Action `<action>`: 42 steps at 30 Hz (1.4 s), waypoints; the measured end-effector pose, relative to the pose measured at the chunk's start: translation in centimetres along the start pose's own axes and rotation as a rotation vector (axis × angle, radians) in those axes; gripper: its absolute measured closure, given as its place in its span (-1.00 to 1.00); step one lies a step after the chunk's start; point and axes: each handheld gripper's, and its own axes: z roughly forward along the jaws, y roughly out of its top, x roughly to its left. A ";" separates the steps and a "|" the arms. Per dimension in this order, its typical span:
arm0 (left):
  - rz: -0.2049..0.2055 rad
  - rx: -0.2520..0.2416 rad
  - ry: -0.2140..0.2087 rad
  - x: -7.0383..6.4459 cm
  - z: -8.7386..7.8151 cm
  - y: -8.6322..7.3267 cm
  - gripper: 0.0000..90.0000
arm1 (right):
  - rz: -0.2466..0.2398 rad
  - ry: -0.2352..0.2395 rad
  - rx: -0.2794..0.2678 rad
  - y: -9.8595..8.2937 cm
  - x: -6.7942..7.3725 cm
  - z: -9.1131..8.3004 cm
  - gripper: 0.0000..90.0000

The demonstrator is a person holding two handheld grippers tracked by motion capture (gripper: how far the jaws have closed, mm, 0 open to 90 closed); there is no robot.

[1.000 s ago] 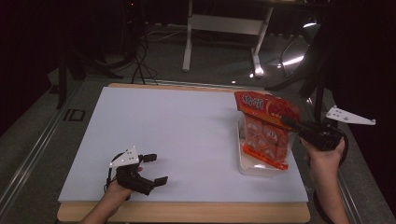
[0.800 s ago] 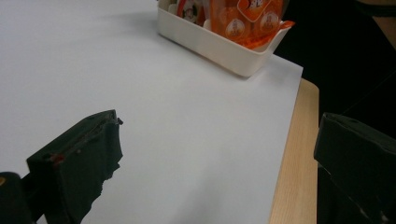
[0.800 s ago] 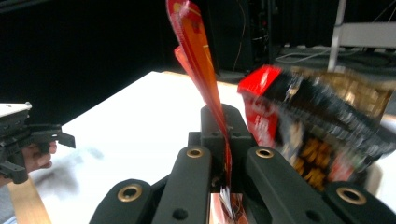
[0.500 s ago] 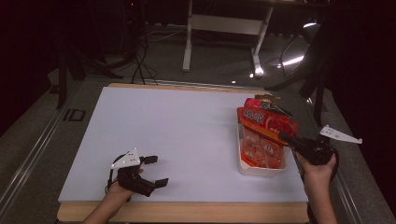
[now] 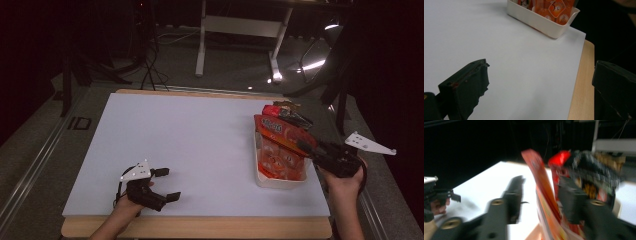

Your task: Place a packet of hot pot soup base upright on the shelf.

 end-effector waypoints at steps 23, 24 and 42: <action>0.009 0.010 0.003 0.0 0.0 -0.2 -0.98 | -0.107 0.171 -0.029 0.1 7.8 1.7 -0.67; 0.006 0.007 0.000 0.0 0.0 -0.3 -0.98 | -0.111 0.184 -0.017 -0.5 8.0 2.1 -0.69; 0.023 0.012 -0.009 -0.4 0.2 -0.3 -0.98 | -0.080 0.300 0.145 -7.8 8.8 7.1 -0.67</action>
